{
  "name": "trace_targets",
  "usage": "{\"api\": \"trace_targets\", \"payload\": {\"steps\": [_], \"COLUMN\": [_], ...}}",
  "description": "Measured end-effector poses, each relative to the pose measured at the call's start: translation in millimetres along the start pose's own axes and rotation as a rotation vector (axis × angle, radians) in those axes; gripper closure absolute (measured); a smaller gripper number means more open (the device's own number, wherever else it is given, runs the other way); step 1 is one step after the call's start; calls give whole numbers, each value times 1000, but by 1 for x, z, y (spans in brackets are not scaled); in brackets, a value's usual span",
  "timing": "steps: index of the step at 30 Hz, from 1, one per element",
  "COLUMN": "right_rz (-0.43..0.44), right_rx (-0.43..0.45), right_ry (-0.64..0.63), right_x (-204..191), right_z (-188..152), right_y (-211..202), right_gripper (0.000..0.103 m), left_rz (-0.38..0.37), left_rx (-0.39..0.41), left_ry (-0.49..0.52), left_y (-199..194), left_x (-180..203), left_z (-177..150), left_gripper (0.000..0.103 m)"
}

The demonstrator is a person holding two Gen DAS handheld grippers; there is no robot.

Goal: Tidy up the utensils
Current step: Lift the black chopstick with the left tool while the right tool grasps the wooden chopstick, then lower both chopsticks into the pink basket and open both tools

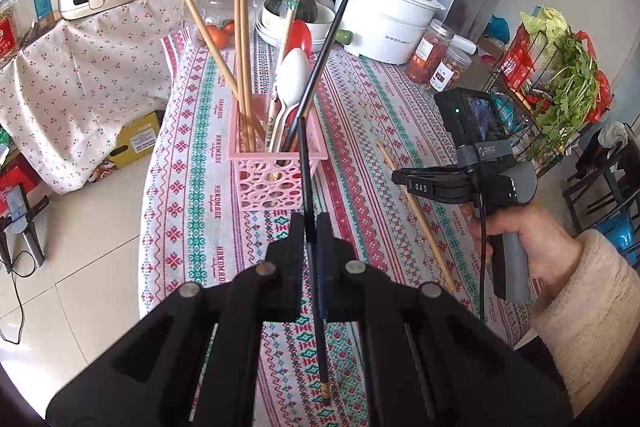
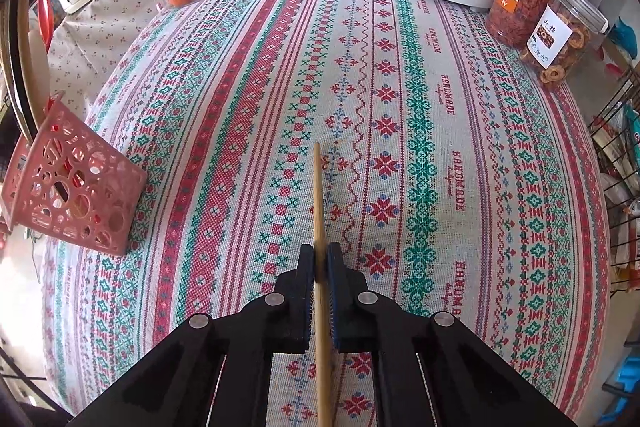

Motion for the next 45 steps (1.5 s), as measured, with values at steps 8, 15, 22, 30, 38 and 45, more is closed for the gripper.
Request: {"api": "trace_targets", "payload": {"steps": [8,15,22,30,38,45], "right_rz": [52,135,197,215,272,311], "right_rx": [118,265,406,597,708,735], "right_ry": [-34,-79,-54,-35,-33,-23], "right_x": [-9,-22,-23,-26,-46,-61], "right_z": [-9,-17,-15,4,17,25], "right_y": [-52,-115,-172,-236,-275,-280], "right_gripper": [97,97,97,97,97,97], "left_rz": [2,-9,-10,19,68,84], "left_rx": [49,125,223,469,683,721], "left_ry": [11,11,22,14,31,13], "left_y": [-16,-43,-75,-129,-156,-144], "left_x": [2,2,4,-2,-4,-7], "left_z": [4,18,34,64,89,101], "left_gripper": [97,97,97,97,97,97]}}
Point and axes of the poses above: each gripper's, at about its wrist camera, not at the fingertips, and y roughly the way its jaws point, x to its right, z to its top, the point moved 9 cm from there along y, roughly the way its jaws point
